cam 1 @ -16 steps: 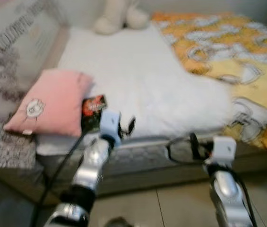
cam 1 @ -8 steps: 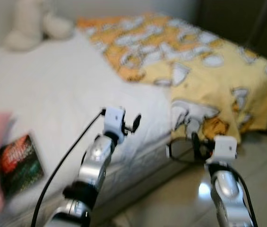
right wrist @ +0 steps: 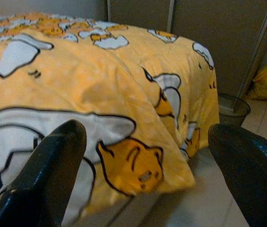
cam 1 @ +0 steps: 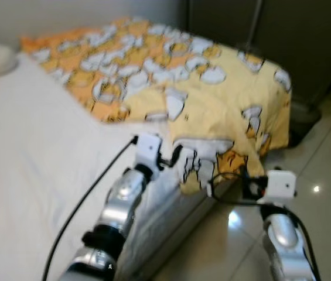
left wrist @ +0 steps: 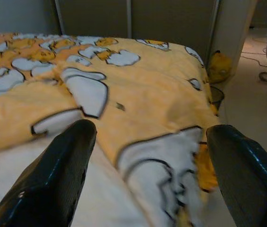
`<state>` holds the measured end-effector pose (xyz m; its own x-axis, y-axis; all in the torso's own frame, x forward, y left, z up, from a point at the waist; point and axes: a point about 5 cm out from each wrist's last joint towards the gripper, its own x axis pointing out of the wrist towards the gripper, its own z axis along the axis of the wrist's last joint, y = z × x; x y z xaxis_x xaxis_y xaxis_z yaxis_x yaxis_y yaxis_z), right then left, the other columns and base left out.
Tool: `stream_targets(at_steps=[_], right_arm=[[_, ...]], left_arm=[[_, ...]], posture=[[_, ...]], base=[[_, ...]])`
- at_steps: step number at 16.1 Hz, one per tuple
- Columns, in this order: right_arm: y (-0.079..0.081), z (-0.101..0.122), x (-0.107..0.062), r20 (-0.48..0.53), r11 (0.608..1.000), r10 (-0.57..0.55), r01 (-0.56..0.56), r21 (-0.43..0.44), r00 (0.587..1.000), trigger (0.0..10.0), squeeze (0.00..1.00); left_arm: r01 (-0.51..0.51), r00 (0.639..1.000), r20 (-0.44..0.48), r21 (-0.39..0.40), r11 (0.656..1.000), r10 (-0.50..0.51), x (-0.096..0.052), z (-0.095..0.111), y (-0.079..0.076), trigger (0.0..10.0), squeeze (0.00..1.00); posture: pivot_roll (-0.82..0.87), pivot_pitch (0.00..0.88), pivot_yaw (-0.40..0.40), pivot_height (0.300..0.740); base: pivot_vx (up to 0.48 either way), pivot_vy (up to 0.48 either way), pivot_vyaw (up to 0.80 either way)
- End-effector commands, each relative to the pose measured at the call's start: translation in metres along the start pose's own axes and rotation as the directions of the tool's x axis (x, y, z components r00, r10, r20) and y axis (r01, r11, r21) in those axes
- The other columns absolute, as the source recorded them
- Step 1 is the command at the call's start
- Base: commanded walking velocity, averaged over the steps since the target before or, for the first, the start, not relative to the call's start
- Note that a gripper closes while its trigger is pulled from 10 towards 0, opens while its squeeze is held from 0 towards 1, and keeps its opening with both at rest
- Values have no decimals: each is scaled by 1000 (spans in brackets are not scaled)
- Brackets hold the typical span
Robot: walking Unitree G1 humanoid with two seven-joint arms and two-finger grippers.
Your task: Clean up the room
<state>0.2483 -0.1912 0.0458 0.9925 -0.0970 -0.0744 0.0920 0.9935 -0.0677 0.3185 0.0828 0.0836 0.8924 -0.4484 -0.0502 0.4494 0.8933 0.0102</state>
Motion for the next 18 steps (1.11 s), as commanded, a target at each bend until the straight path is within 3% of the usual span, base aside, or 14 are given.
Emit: stream_targets(at_steps=[1,4,6,7,8,10,11,13,16,18], right_arm=[[7,-3,-3,-13,1000,21,-21,0,1000,10000,0],[8,-2,-8,-11,999,47,-47,7,999,10000,0],[13,-4,-17,-35,994,106,-106,-7,994,10000,0],[14,-11,-28,-83,987,152,-155,-39,985,10000,0],[14,-16,-34,-109,985,161,-167,-40,981,10000,0],[15,-41,-74,-239,982,181,-188,-8,954,10000,0],[19,-46,-89,-271,978,199,-209,-8,942,10000,0],[22,-42,-101,-282,979,192,-201,-5,940,10000,0],[15,-35,-122,-298,982,169,-185,-26,939,10000,0],[12,-32,-136,-313,981,169,-191,-43,935,10000,0]], left_arm=[[-19,999,-31,4,1000,19,-7,-9,6,10000,0],[-72,983,-167,19,997,74,-9,-30,10,10000,0],[-95,920,-386,-57,994,65,-11,-62,3,10000,0],[-88,901,-433,-118,989,29,-12,-71,-7,10000,0],[-65,891,-454,-116,991,5,-13,-74,-13,10000,0],[-43,855,-518,-79,996,-4,-11,-83,-35,10000,0],[-71,848,-530,-72,995,22,-8,-84,-38,10000,0],[-156,847,-518,-28,987,119,-1,-76,-31,10000,0],[-214,868,-479,-128,968,129,9,-66,-35,10000,0],[-226,880,-449,-115,967,153,14,-60,-39,10000,0]], posture=[[-20,0,76,720],[-39,0,61,720],[-55,0,40,720],[-56,0,23,720],[-56,2,15,720],[-69,66,-8,720],[-92,86,-6,720],[-151,134,6,720],[-204,179,10,720],[-235,207,-1,720]], base=[[480,0,-688],[480,0,0],[217,0,0],[0,0,0],[0,0,0],[0,0,0],[0,0,0],[0,0,0],[0,0,0],[0,0,0]])
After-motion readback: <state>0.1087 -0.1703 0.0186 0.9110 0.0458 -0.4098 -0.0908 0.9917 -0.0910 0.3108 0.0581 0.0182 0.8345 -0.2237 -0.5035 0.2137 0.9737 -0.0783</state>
